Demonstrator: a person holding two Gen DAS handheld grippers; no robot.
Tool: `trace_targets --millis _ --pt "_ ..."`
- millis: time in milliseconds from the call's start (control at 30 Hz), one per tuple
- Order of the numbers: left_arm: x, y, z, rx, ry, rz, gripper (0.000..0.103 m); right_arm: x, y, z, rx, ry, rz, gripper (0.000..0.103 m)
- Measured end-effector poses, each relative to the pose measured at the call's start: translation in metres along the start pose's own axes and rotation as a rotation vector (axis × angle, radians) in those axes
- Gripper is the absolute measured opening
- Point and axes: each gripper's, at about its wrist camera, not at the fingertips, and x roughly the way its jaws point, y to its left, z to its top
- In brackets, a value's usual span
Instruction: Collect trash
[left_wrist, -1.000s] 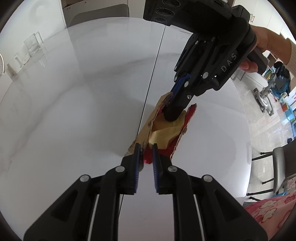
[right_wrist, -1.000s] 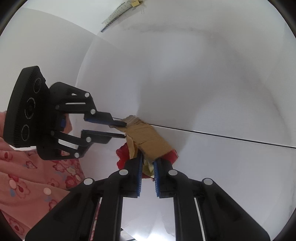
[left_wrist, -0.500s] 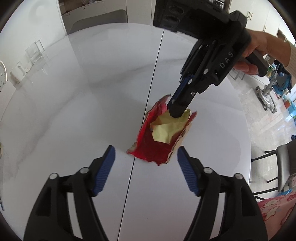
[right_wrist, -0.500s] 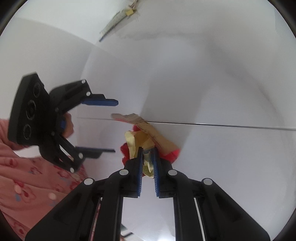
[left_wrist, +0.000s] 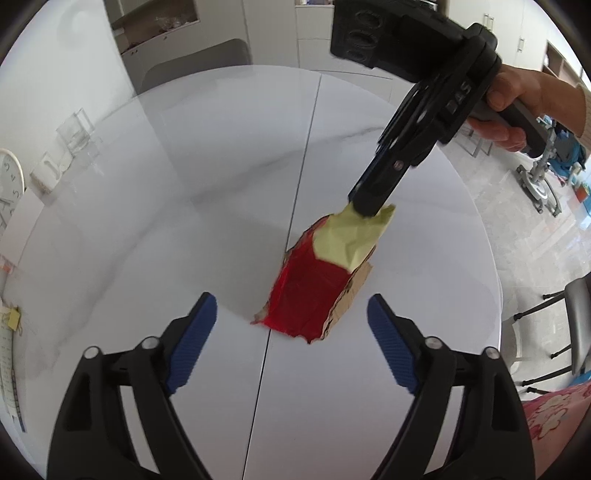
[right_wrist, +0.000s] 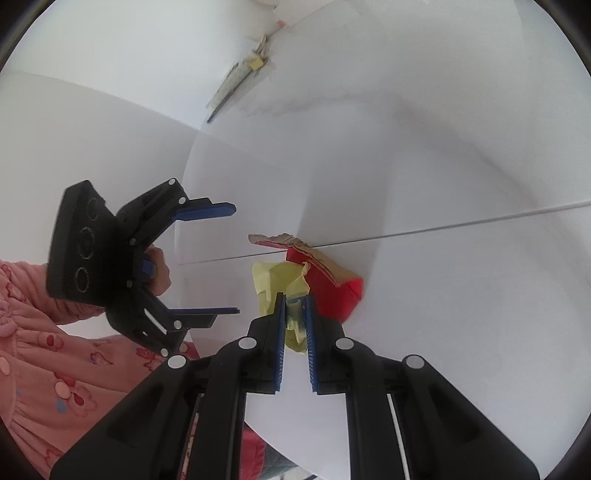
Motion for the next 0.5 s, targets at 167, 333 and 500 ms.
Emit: trace_targets --millis 167,333,500 --pt "0.018 -0.018 0.009 0.123 0.013 -0.020 0.087 -0.042 -0.001 -0.028 0.074 -0.137 -0.091 0.011" --pt "0.042 -0.023 0.022 0.201 0.037 -0.043 0.087 -0.076 0.011 -0.060 0.162 -0.268 -0.202 0.011" --pt "0.049 -0.029 0.026 0.268 0.046 -0.086 0.070 -0.097 0.019 -0.095 0.260 -0.377 -0.273 0.011"
